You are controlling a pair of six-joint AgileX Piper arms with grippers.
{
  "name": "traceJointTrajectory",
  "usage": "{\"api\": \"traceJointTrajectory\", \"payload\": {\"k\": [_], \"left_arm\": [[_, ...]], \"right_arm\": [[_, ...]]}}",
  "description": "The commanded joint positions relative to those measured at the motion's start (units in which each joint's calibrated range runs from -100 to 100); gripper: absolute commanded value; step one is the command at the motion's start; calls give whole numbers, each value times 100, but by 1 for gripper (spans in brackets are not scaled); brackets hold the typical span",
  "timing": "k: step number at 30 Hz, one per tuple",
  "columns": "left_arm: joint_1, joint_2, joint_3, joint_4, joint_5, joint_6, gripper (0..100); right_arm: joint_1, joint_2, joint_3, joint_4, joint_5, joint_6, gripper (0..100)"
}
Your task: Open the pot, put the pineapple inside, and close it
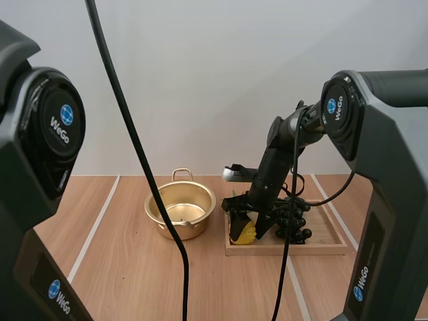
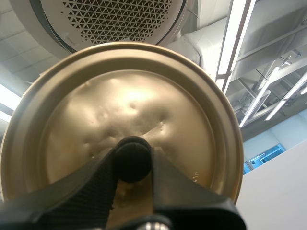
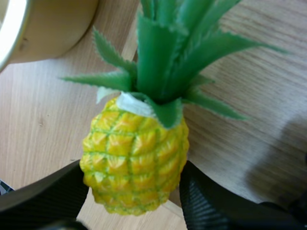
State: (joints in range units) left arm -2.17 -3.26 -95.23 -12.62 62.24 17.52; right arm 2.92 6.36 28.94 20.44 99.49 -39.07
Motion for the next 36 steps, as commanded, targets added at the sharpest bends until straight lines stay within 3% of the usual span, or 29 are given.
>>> {"api": "traceJointTrajectory", "payload": {"k": [1, 26, 36], "left_arm": [[-6, 1, -28, -81, -48, -30, 0], [-6, 1, -28, -81, 67, -30, 0], [-6, 1, -28, -81, 67, -30, 0]], "right_arm": [[3, -46, 30, -67, 51, -39, 40], [3, -1409, -1530, 173, 51, -39, 40], [3, -1728, -1705, 195, 51, -39, 27]]}}
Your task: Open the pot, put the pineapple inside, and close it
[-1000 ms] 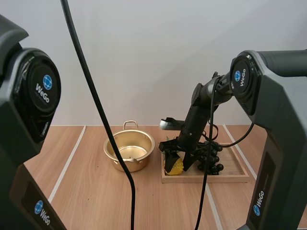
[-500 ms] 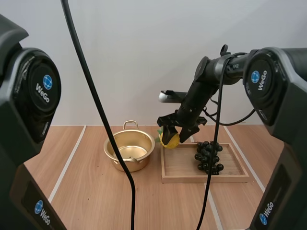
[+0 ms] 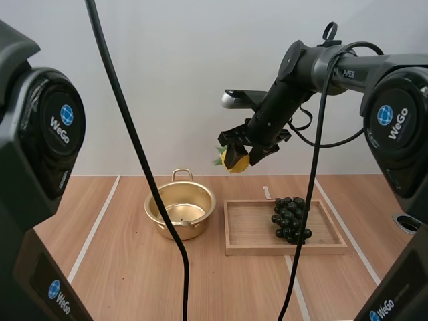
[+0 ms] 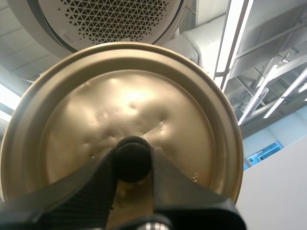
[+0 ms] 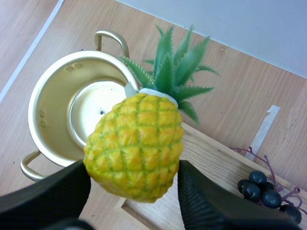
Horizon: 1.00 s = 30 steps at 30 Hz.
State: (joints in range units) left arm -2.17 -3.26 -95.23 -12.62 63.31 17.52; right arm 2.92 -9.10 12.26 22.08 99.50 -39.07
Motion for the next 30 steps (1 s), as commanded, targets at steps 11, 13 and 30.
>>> {"api": "traceJointTrajectory", "payload": {"k": [11, 13, 30], "left_arm": [[-6, 1, -28, -81, 1, -30, 0], [-6, 1, -28, -81, 1, -30, 0], [-6, 1, -28, 1, 20, -30, 0]], "right_arm": [[3, -541, -46, 579, 50, -393, 27], [3, -610, -46, 787, 50, -509, 27], [3, -814, -1052, 1192, 50, -677, 27]]}}
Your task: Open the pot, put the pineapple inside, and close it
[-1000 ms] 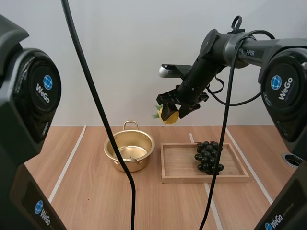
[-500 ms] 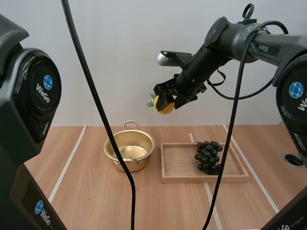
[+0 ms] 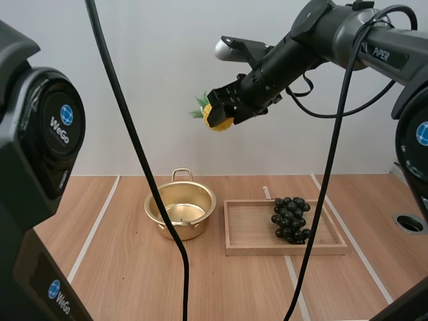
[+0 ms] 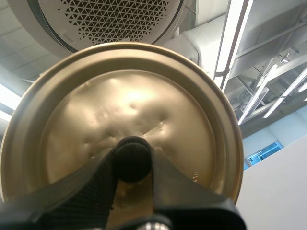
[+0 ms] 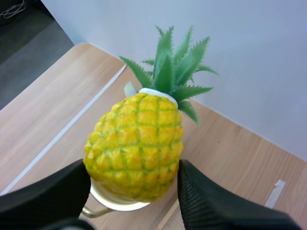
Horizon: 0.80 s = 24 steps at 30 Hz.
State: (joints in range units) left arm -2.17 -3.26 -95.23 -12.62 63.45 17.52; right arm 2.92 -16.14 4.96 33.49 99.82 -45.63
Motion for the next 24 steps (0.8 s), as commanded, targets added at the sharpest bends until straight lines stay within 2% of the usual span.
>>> {"api": "traceJointTrajectory", "payload": {"k": [1, 24], "left_arm": [[-6, 1, -28, 1, 6, -30, 0], [-6, 1, -28, 213, -10, -30, 0]], "right_arm": [[3, -111, -394, 51, 18, -21, 27], [10, -81, -624, 438, 18, -220, 27]]}}
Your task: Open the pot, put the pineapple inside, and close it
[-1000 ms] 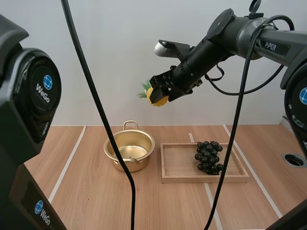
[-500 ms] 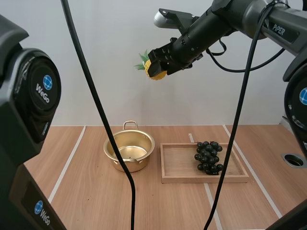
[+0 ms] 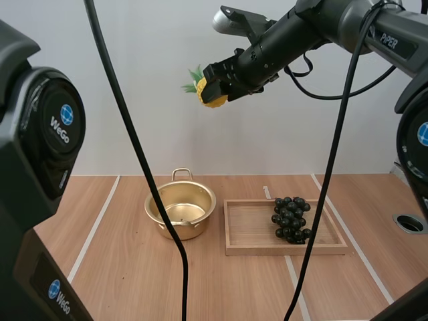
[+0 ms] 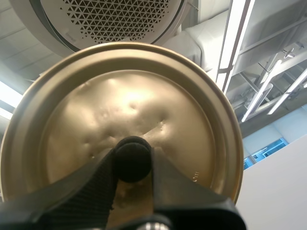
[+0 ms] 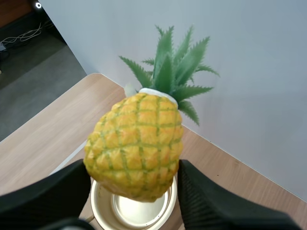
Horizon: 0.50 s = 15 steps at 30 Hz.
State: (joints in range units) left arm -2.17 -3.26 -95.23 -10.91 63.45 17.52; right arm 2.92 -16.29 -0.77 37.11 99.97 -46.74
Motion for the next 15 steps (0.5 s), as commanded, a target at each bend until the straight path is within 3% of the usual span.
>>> {"api": "traceJointTrajectory", "payload": {"k": [1, 15], "left_arm": [[-6, 1, -28, 41, -10, -30, 0], [-6, -148, -28, 93, 63, 9, 0]], "right_arm": [[33, -51, -51, 76, 3, -148, 27], [700, 690, -39, -118, 3, -136, 27]]}}
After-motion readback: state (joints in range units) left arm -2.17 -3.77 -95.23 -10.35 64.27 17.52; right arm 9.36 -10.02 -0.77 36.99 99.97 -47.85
